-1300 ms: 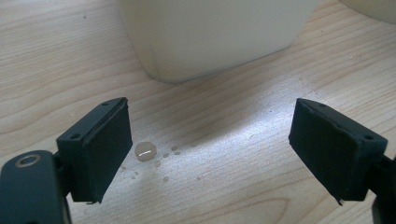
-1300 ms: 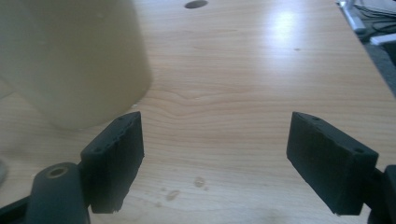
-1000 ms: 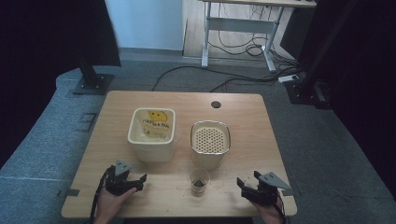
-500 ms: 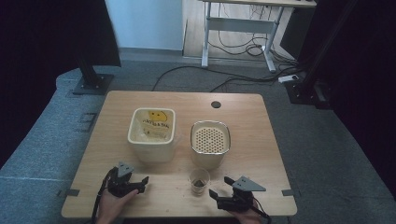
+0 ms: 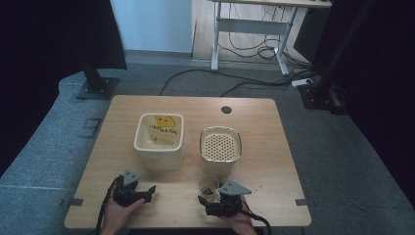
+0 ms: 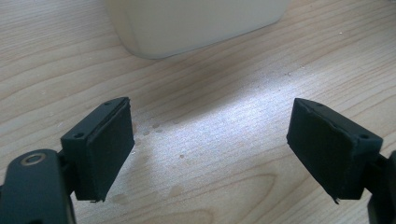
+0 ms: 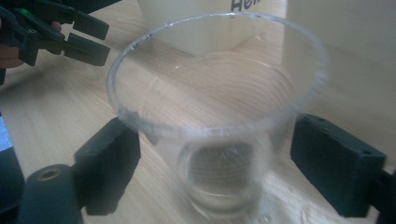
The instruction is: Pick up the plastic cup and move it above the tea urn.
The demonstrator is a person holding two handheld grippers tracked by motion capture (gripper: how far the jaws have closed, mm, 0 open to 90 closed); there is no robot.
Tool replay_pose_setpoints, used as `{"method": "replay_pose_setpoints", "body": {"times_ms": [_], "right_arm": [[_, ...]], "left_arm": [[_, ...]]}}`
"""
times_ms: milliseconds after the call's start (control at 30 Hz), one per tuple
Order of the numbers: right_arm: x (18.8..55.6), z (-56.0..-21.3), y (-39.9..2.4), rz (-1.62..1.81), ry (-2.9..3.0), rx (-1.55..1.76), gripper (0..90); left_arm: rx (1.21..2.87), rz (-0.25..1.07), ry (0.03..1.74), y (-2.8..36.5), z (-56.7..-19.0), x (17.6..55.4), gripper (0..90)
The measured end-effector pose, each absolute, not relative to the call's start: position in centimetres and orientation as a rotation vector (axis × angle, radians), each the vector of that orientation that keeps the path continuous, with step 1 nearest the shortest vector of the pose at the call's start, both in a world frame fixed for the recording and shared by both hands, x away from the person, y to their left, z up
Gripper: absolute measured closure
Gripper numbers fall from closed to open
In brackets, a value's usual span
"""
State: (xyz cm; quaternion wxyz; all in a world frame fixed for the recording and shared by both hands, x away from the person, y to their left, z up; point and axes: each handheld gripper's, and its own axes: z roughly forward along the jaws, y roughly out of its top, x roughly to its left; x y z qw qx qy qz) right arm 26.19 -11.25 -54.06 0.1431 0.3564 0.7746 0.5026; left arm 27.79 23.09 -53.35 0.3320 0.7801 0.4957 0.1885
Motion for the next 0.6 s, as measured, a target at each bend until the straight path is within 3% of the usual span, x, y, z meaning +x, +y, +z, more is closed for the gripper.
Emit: {"method": "replay_pose_setpoints", "body": {"times_ms": [33, 67, 133, 333, 600], "right_arm": [[26.2, -54.1, -11.3, 1.449, 2.234, 1.028, 24.2], [26.2, -54.1, -11.0, 1.441, 2.236, 1.004, 32.6], [26.2, -54.1, -11.1, 1.439, 2.243, 0.982, 36.2], [25.9, -53.3, -12.1, 1.453, 2.206, 1.01, 38.9], [24.3, -50.0, -18.4, 1.501, 1.942, 1.14, 39.6]], "left_arm": [[2.038, 0.492, 1.295, 23.1, -53.3, 27.8, 14.6], [2.038, 0.492, 1.293, 23.1, -53.3, 27.7, 14.6], [2.04, 0.491, 1.292, 23.2, -53.3, 27.7, 14.6], [2.035, 0.494, 1.295, 23.6, -53.2, 27.6, 14.7], [2.017, 0.487, 1.31, 23.9, -53.2, 27.6, 14.8]]}}
